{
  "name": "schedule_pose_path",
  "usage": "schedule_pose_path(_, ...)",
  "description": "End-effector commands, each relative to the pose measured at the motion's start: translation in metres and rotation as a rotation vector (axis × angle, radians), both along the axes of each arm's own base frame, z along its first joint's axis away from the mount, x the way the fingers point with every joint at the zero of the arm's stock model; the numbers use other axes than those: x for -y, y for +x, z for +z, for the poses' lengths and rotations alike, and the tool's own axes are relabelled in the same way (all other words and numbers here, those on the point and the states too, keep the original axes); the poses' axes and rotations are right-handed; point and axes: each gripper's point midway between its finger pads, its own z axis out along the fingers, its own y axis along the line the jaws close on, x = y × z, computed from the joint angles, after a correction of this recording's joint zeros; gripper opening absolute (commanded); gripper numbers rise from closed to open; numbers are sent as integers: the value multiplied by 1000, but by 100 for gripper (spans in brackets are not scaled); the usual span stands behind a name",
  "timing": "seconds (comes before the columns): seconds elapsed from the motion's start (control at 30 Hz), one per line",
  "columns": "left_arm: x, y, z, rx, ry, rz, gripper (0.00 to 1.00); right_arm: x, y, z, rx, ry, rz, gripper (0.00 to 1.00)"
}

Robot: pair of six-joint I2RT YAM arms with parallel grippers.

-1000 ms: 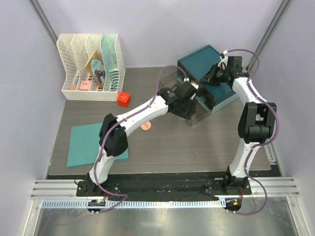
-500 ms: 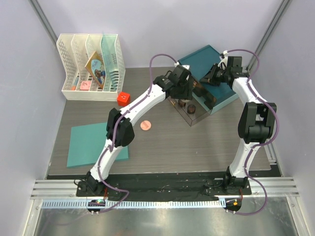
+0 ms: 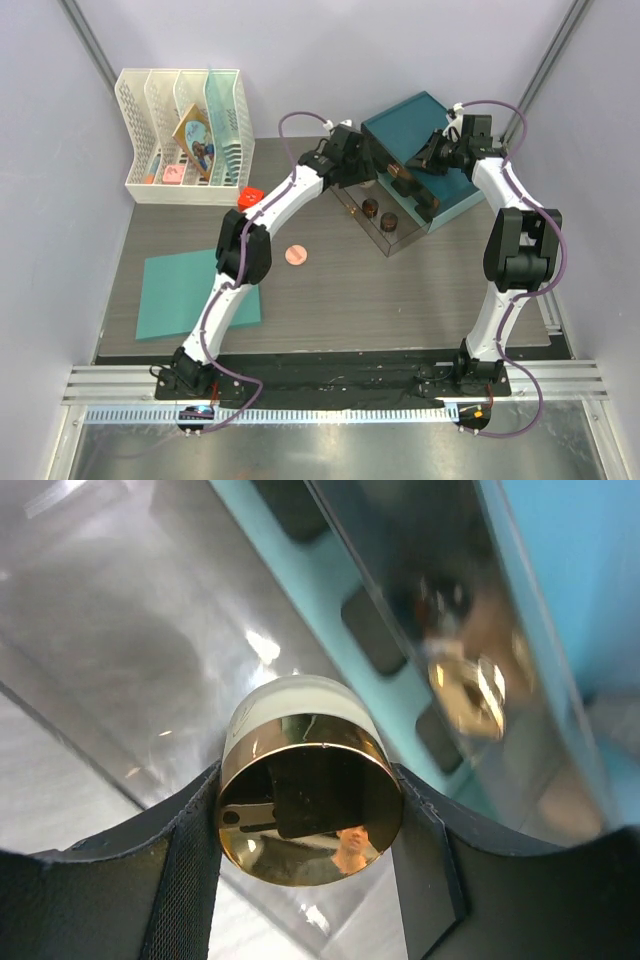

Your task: Organize the makeup

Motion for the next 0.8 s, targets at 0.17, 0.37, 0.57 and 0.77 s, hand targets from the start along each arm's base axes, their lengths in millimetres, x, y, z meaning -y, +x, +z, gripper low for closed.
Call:
schedule_pose_path(0.17,6,44,-3,-40,-260,92,59,26,-135,-162,-706,-192,-18,14)
schedule_pose_path(0.37,4,39,-19,-85,-259,76,71,26,-135,-161,-703,-191,-18,14)
schedule_pose_path(0.57,1,35,5,-39,-270,28,96,26,-136,-161,-706,-191,-18,14)
schedule_pose_path(0.77,-12,16,83,86,-306,-56,89,25,-136,-160,-701,-190,-17,14)
